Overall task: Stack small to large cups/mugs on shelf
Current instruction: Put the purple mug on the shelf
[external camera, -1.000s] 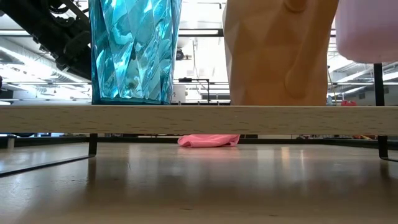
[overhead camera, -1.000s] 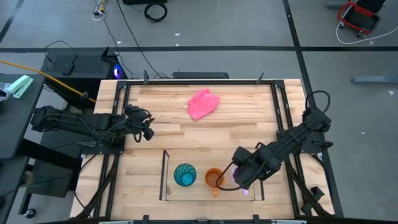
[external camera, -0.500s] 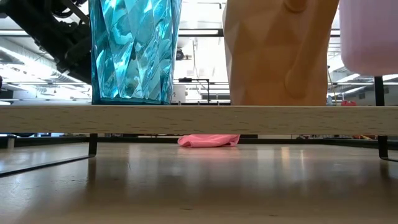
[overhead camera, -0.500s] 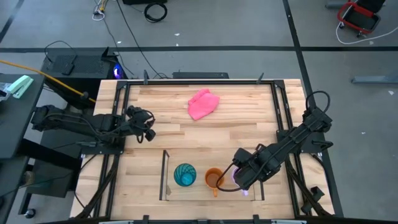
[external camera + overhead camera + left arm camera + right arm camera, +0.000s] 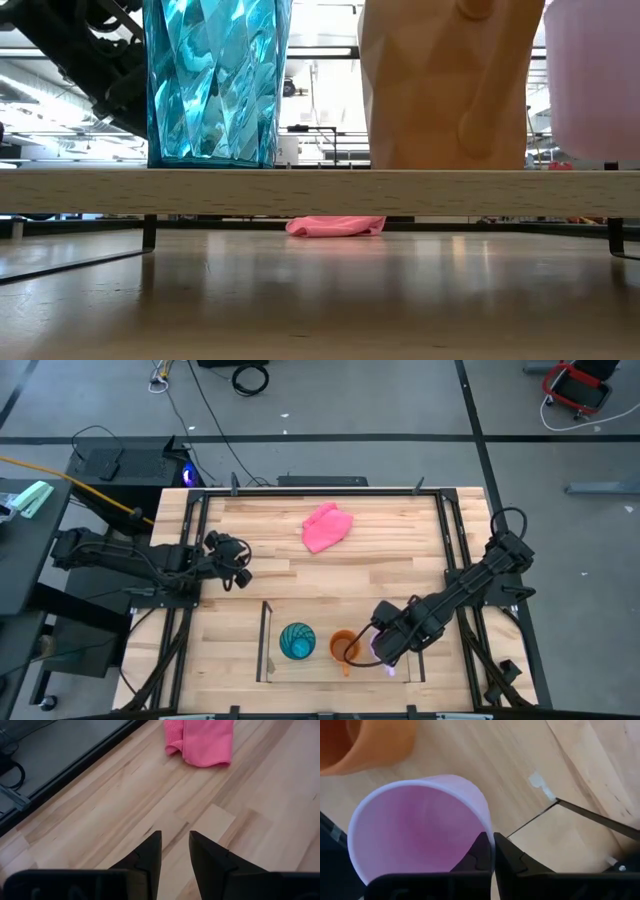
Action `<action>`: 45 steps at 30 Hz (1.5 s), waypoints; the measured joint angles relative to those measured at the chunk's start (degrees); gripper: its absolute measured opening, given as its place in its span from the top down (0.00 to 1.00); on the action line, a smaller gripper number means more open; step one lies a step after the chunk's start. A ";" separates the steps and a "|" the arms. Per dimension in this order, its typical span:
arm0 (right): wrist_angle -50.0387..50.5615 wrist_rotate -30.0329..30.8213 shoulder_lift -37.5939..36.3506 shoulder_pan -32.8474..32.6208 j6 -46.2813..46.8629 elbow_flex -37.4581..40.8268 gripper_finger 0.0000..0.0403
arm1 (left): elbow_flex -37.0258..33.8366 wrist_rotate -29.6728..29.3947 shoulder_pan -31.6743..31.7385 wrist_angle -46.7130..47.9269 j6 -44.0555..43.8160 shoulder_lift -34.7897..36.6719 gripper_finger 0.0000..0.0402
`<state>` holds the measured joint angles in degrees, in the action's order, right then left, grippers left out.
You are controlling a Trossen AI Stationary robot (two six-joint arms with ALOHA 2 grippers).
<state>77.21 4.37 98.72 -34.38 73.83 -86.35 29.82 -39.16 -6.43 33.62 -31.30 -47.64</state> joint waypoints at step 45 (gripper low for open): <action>-1.97 0.07 0.02 0.10 4.16 2.54 0.99 | 0.02 0.04 -1.01 0.03 -0.66 0.02 0.73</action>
<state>75.24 4.44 98.74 -34.28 78.00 -83.81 29.85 -39.11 -7.44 33.65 -31.97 -47.62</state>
